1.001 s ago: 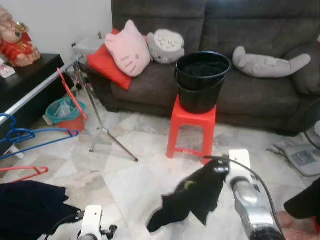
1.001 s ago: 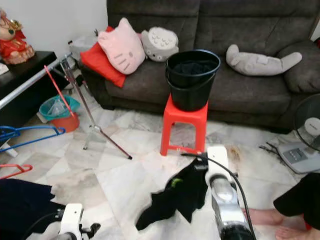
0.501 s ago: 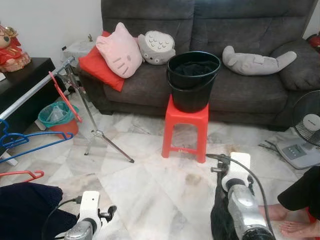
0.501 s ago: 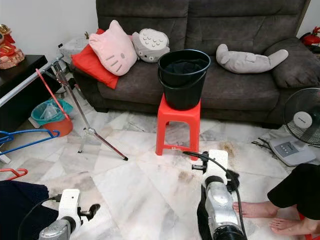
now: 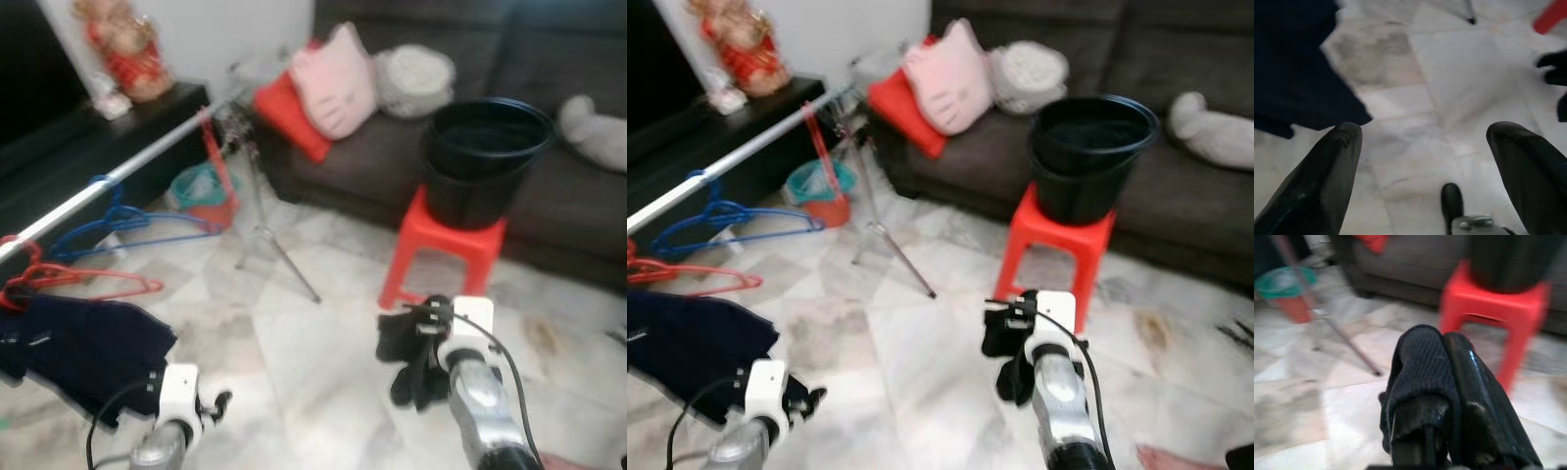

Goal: Hang hanger

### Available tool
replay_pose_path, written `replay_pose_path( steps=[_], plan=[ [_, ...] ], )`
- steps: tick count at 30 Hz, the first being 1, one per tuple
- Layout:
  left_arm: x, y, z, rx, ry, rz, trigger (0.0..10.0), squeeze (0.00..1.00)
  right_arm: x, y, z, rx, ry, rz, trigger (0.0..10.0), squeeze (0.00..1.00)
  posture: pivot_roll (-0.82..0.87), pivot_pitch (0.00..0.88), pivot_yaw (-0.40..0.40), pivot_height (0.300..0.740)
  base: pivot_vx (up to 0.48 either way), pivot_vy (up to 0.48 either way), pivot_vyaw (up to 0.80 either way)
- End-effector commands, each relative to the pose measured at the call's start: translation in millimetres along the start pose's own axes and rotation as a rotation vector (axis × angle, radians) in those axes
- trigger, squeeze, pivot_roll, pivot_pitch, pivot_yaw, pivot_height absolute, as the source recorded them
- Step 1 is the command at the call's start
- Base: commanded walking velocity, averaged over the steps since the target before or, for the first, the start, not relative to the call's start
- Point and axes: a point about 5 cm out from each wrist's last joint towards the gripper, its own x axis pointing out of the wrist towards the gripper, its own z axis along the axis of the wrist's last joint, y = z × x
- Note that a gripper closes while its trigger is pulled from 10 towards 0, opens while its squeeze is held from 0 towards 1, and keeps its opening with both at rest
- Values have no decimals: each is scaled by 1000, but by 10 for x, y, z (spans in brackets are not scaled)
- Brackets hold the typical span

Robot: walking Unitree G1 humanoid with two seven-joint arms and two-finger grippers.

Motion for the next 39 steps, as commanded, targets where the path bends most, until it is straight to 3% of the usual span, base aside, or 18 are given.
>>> replay_pose_path(
  steps=[1, 24, 31, 39],
  plan=[
    [7, 10, 41, -3, -23, 8, 10000, 0, 15, -11, 40, -3, -23, -3, 10000, 0, -50, 14, 101, 740, 0, 0, 800],
    [57, -104, 182, -6, -88, -11, 10000, 0, 39, -12, 41, 1, -20, 7, 10000, 0, -51, 38, 87, 740, 0, 0, 785],
    [59, -139, 168, -7, -83, -16, 10000, 0, 42, 0, 5, 67, 11, 25, 10000, 0, -55, 36, 86, 740, 0, 0, 120],
    [84, -188, 191, -77, -85, 10, 10000, 0, 55, -52, 2, -9, 21, 57, 10000, 0, -78, 8, 33, 740, 0, 0, 0]
  ],
)
